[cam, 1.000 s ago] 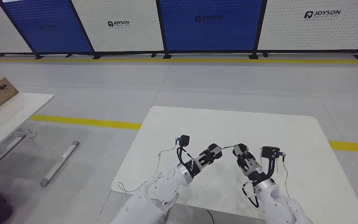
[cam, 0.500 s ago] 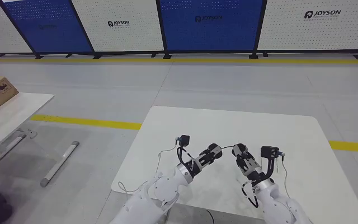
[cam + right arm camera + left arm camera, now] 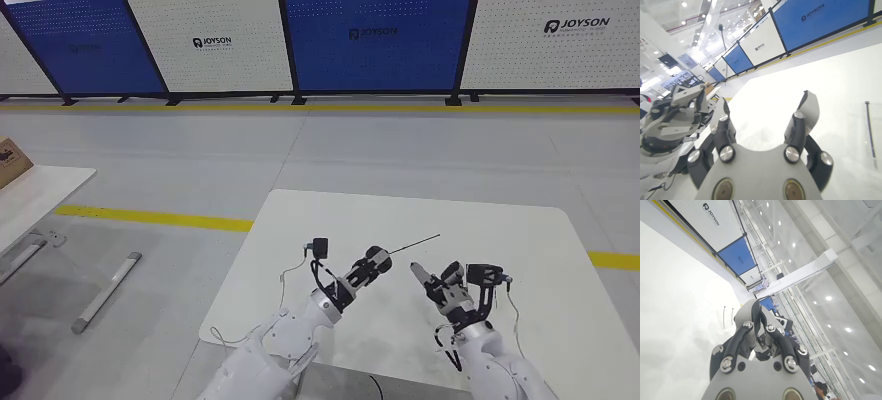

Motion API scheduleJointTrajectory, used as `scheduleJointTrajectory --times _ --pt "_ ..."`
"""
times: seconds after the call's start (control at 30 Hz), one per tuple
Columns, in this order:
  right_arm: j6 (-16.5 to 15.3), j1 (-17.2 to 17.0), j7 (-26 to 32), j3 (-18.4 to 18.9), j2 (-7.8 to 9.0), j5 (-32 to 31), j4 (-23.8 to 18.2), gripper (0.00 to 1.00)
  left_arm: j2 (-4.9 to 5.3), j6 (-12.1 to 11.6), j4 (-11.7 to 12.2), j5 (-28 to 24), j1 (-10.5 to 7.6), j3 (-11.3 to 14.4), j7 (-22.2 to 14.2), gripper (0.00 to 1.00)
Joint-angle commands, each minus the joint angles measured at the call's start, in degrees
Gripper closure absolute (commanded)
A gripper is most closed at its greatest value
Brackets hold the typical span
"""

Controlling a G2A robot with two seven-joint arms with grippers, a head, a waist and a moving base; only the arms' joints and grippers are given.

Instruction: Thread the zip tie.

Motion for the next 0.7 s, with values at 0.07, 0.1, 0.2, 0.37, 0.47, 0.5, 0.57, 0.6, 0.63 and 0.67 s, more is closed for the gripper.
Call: scheduleJointTrajectory --times 0.07,0.1,0.2,0.37,0.47,0.5,0.57,0.6,0.63,0.67 --pt "0.19 -0.01 -0.18 -0.05 -0.02 -0.15 -0.01 0.0 0.0 0.03 0.0 0.16 0.0 0.01 0.26 1.0" --pt "0.19 -0.01 -0.18 -0.05 -0.02 -0.15 -0.01 0.0 0.0 0.03 0.0 0.16 0.0 0.01 0.26 1.0" --pt "-1.62 0.04 2.35 -0.42 -0.01 1.98 0.27 0.0 -0.04 0.38 -0.09 -0.28 0.05 0.13 0.25 1.0" --pt "-7.36 0.19 8.19 0.85 0.32 9.13 0.04 0.0 -0.11 0.38 -0.15 0.07 0.19 0.25 0.46 1.0" --pt "-7.79 0.09 8.66 1.56 0.45 9.98 -0.27 0.37 -0.11 0.28 -0.34 0.53 0.42 0.24 0.66 1.0" --pt "-7.83 0.03 8.54 1.71 0.48 10.21 -0.37 0.6 -0.1 0.27 -0.45 0.8 0.55 0.24 0.73 1.0" --pt "-7.97 -0.01 8.66 1.79 0.52 10.37 -0.44 0.6 -0.09 0.27 -0.61 1.19 0.73 0.23 0.81 1.0" --pt "-8.13 -0.01 8.87 1.8 0.55 10.43 -0.56 0.6 -0.08 0.29 -0.69 1.48 0.85 0.27 0.83 1.0" --pt "-8.28 -0.04 9.05 1.76 0.58 10.48 -0.69 0.63 -0.08 0.3 -0.74 1.68 0.92 0.34 0.8 1.0" --pt "-8.37 -0.05 9.21 1.75 0.6 10.5 -0.78 0.65 -0.09 0.33 -0.78 1.82 0.97 0.42 0.78 1.0"
